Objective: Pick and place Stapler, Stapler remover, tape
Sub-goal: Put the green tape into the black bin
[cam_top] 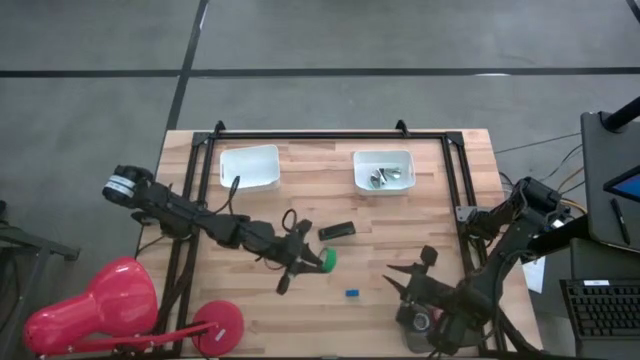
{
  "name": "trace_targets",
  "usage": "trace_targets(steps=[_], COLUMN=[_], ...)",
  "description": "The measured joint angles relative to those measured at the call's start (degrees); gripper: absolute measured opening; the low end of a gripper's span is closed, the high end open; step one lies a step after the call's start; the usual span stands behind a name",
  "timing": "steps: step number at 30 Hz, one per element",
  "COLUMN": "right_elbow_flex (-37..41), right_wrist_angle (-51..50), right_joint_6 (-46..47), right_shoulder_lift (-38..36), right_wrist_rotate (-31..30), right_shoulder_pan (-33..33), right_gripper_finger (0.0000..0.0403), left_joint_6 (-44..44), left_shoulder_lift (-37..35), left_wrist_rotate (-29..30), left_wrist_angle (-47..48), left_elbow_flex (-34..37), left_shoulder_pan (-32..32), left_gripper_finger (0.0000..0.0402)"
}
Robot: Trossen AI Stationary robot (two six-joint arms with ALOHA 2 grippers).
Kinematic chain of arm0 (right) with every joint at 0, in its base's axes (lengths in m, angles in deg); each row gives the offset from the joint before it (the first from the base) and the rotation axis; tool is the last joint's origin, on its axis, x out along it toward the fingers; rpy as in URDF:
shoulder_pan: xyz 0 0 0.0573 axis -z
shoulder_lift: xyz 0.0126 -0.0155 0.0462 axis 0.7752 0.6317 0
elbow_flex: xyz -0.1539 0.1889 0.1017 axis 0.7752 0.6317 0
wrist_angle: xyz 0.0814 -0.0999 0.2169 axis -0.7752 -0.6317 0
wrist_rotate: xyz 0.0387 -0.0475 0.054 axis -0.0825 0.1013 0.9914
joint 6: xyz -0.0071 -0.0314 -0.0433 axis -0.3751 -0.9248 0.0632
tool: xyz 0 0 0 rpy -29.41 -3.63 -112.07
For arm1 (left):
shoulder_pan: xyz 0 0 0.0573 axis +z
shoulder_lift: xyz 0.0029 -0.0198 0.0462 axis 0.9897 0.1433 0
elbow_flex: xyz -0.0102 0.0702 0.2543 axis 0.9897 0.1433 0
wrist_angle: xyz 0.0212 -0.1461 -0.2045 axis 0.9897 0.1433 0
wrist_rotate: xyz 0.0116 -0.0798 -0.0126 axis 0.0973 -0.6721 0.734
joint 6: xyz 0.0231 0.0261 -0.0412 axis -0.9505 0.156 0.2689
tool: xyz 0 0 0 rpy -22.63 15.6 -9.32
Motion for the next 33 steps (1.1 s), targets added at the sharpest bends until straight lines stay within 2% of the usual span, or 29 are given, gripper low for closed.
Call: trace_targets(steps=[8, 14, 18, 22, 29, 33], right_elbow_flex=[0.0, 0.0, 0.1, 0.3, 0.7, 1.7], right_wrist_angle=[16.5, 24.6, 28.8, 33.6, 42.3, 45.4], right_joint_6=[-18.4, -28.6, -32.9, -37.8, -45.0, -47.2], right_shoulder_lift=[1.1, 1.1, 1.1, 1.1, 1.1, 1.1], right_wrist_rotate=[-0.3, -0.3, -0.2, 0.3, 7.7, 8.1], right_shoulder_pan=[6.1, 9.8, 11.8, 13.0, 15.4, 16.6], right_gripper_finger=[0.0179, 0.0213, 0.0215, 0.0209, 0.0198, 0.0193], left_joint_6=[-0.8, -0.8, -0.8, -0.8, -0.8, -0.8], left_shoulder_lift=[1.2, 2.0, 2.1, 2.1, 2.1, 2.1], left_wrist_rotate=[0.0, -2.9, -2.9, -2.9, -3.0, -3.0], left_wrist_angle=[-4.4, -7.6, -8.2, -8.7, -8.9, -8.9], left_elbow_flex=[0.0, 0.0, 0.0, 0.0, 0.0, 0.0], left_shoulder_pan=[-0.5, -0.6, -0.6, -0.7, -0.8, -0.8], left_gripper_finger=[0.0064, 0.0045, 0.0043, 0.0059, 0.0046, 0.0047])
